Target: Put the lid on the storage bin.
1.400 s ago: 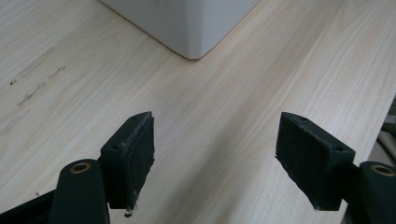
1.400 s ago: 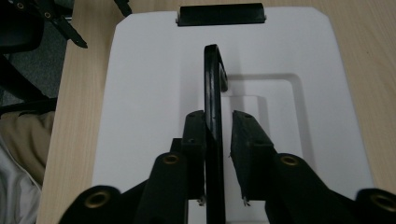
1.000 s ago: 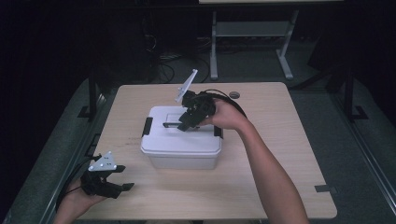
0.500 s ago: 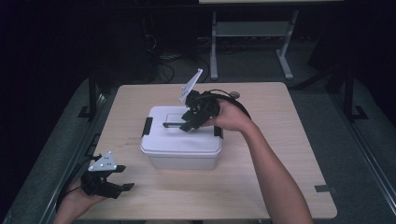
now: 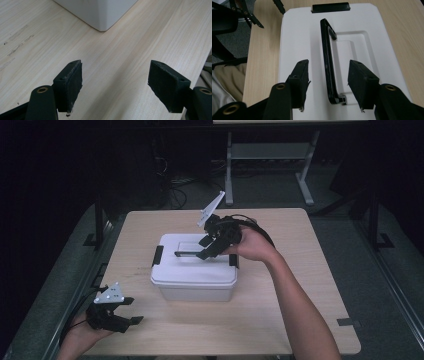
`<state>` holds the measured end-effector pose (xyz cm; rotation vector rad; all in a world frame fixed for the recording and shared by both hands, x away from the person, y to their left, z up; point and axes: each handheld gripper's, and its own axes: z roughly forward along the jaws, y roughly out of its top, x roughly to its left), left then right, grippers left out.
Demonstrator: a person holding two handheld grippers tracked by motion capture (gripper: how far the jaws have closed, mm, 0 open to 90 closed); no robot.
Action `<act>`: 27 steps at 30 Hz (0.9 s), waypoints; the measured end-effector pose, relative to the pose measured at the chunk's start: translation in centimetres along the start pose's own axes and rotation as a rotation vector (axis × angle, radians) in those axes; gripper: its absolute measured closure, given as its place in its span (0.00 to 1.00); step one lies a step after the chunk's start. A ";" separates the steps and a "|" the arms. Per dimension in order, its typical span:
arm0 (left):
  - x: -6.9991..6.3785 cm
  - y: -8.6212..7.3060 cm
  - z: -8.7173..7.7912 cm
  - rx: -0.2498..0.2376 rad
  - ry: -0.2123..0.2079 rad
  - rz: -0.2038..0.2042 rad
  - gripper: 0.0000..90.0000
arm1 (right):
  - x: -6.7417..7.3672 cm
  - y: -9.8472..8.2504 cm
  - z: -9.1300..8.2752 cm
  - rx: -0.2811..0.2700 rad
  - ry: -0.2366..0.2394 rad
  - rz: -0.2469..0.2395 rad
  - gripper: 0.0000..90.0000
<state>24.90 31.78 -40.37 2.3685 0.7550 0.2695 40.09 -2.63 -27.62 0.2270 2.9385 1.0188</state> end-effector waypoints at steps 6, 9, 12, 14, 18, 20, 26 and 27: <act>-0.1 0.1 0.0 -0.001 0.001 0.004 0.30 | 0.1 -0.6 -0.8 0.002 -0.010 0.012 0.54; 0.1 0.0 0.0 0.001 0.000 -0.005 0.30 | 0.1 -1.0 -1.4 -0.003 -0.018 0.023 0.52; 0.1 0.0 -0.1 0.000 0.002 -0.008 0.30 | 0.2 -1.4 -2.0 -0.007 -0.026 0.032 0.51; 0.0 0.0 -0.1 -0.001 0.004 -0.007 0.30 | 0.2 -1.7 -2.5 -0.007 -0.031 0.041 0.50; 0.1 0.0 0.0 0.002 0.013 -0.010 0.29 | 0.3 -2.2 -3.2 -0.014 -0.043 0.048 0.50; 0.1 -0.1 0.0 0.001 0.012 -0.010 0.28 | 0.4 -2.4 -3.5 -0.016 -0.047 0.052 0.49; 0.2 -0.2 -0.1 0.000 0.013 -0.014 0.28 | 0.5 -2.8 -3.9 -0.012 -0.046 0.062 0.44; 0.2 -0.2 -0.1 -0.004 0.013 -0.016 0.28 | 0.5 -2.9 -3.9 -0.014 -0.051 0.062 0.43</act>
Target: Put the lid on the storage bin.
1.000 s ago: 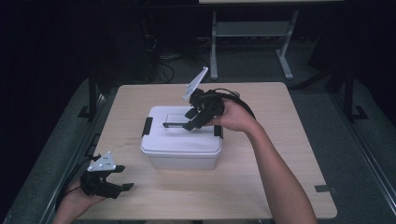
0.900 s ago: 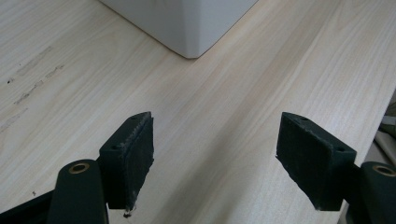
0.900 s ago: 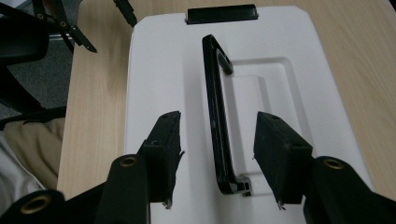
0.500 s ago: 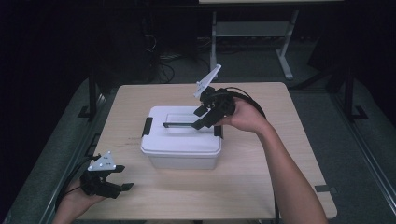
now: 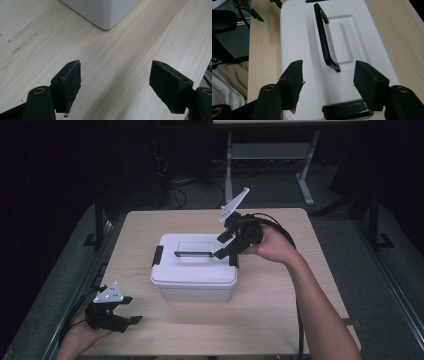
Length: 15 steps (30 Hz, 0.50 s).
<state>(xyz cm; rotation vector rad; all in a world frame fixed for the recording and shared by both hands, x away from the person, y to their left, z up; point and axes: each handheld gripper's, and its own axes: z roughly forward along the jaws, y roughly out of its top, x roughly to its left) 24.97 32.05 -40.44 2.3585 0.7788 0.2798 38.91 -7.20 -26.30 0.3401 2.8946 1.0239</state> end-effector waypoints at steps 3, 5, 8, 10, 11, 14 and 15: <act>0.0 0.1 -0.1 -0.003 0.009 0.002 0.27 | 0.0 -0.3 -0.3 0.000 -0.006 0.004 0.39; 0.0 0.1 0.0 -0.003 0.009 0.000 0.27 | -0.1 -0.5 -0.5 -0.002 -0.009 0.011 0.38; 0.0 0.1 0.1 0.006 0.008 0.010 0.27 | -0.2 -1.0 -0.8 -0.008 -0.012 0.022 0.37; 0.0 0.1 0.1 0.007 0.004 0.009 0.26 | -0.2 -1.4 -1.1 -0.007 -0.018 0.029 0.36; 0.0 0.2 0.1 0.008 0.004 0.010 0.26 | -0.2 -1.5 -1.2 -0.007 -0.020 0.032 0.36; -0.1 0.2 0.1 0.007 0.004 0.011 0.26 | -0.2 -2.1 -1.6 -0.006 -0.026 0.047 0.36; -0.1 0.2 0.1 0.005 0.005 0.010 0.26 | -0.2 -2.3 -1.7 -0.007 -0.026 0.046 0.36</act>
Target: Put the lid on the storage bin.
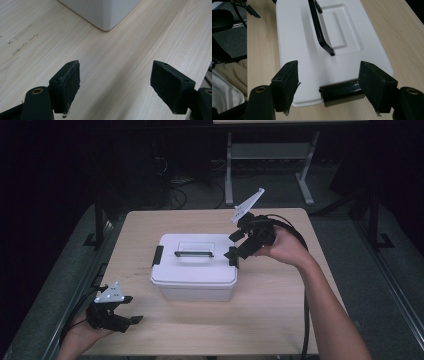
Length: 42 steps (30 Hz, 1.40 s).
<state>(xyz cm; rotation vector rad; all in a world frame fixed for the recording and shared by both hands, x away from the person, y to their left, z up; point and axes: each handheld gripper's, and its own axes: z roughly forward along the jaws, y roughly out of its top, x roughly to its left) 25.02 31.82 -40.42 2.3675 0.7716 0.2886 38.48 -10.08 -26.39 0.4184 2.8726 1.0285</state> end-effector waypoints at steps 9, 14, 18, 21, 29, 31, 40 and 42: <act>0.0 0.0 -0.1 0.001 0.003 -0.003 0.26 | -0.2 -1.5 -0.8 -0.003 -0.009 0.029 0.35; 0.0 0.0 -0.1 0.002 0.002 -0.001 0.26 | -0.2 -1.9 -0.9 -0.005 -0.011 0.035 0.34; 0.0 0.0 0.0 0.005 0.000 -0.001 0.26 | -0.3 -2.4 -0.9 0.001 -0.011 0.041 0.34; 0.0 0.0 -0.1 0.006 0.002 0.001 0.26 | -0.3 -2.8 -1.0 0.006 -0.012 0.042 0.34; 0.0 0.0 -0.1 0.004 0.003 -0.005 0.26 | -0.4 -3.9 -1.0 0.010 -0.013 0.068 0.34; 0.0 0.0 -0.1 0.004 0.003 -0.003 0.26 | -0.4 -4.2 -0.9 0.012 -0.012 0.072 0.34; 0.0 0.0 -0.2 0.002 0.007 -0.007 0.26 | -0.5 -5.2 -0.8 0.017 -0.012 0.087 0.34; 0.0 0.0 -0.2 0.003 0.008 -0.008 0.26 | -0.5 -5.4 -0.8 0.017 -0.012 0.089 0.34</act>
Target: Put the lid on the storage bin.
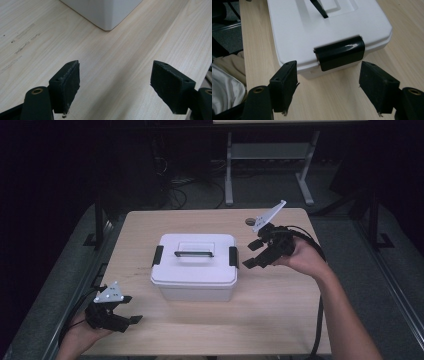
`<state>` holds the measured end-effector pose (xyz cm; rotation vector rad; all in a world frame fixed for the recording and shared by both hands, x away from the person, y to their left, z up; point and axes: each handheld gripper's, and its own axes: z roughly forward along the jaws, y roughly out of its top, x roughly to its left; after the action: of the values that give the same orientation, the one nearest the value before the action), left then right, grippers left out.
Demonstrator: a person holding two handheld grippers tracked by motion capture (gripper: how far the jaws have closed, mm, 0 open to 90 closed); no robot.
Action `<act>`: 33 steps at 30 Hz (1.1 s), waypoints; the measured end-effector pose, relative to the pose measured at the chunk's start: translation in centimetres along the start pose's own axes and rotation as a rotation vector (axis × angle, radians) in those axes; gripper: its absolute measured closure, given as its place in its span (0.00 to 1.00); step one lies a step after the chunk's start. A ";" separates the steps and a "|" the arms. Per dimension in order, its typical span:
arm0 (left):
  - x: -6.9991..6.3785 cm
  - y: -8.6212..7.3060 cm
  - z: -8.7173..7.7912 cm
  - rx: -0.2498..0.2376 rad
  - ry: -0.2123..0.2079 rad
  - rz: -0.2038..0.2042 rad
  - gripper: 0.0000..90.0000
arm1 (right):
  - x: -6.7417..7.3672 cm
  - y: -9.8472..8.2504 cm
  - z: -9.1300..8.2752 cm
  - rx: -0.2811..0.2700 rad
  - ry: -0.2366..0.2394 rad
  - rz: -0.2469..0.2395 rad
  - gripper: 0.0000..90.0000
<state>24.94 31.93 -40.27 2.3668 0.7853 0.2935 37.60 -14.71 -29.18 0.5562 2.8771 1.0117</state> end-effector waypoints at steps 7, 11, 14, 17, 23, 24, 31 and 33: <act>0.0 0.0 0.0 0.004 0.001 0.000 0.26 | -0.1 -0.9 0.0 0.003 0.000 0.011 0.34; -0.1 0.0 0.1 0.008 0.002 0.001 0.26 | -0.1 -1.4 -0.1 0.004 0.001 0.024 0.33; -0.1 0.0 0.2 0.011 0.000 0.001 0.26 | -0.2 -1.9 -0.1 0.006 0.001 0.031 0.33; 0.0 0.0 0.2 0.011 0.002 0.000 0.26 | -0.3 -2.1 0.0 0.004 0.001 0.034 0.33; 0.0 -0.1 0.2 0.010 0.004 -0.002 0.26 | -0.3 -3.0 0.1 0.007 0.002 0.046 0.33; 0.0 -0.1 0.1 0.011 0.004 -0.001 0.26 | -0.3 -3.2 0.1 0.008 0.005 0.052 0.33; 0.0 -0.1 0.0 0.009 0.005 -0.002 0.26 | -0.4 -3.9 0.2 0.008 0.004 0.062 0.33; 0.0 -0.1 0.0 0.009 0.002 -0.003 0.26 | -0.4 -4.3 0.2 0.009 0.003 0.066 0.33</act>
<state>24.90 32.00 -40.37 2.3744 0.7924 0.2913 36.64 -17.80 -32.00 0.6549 2.8849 1.0093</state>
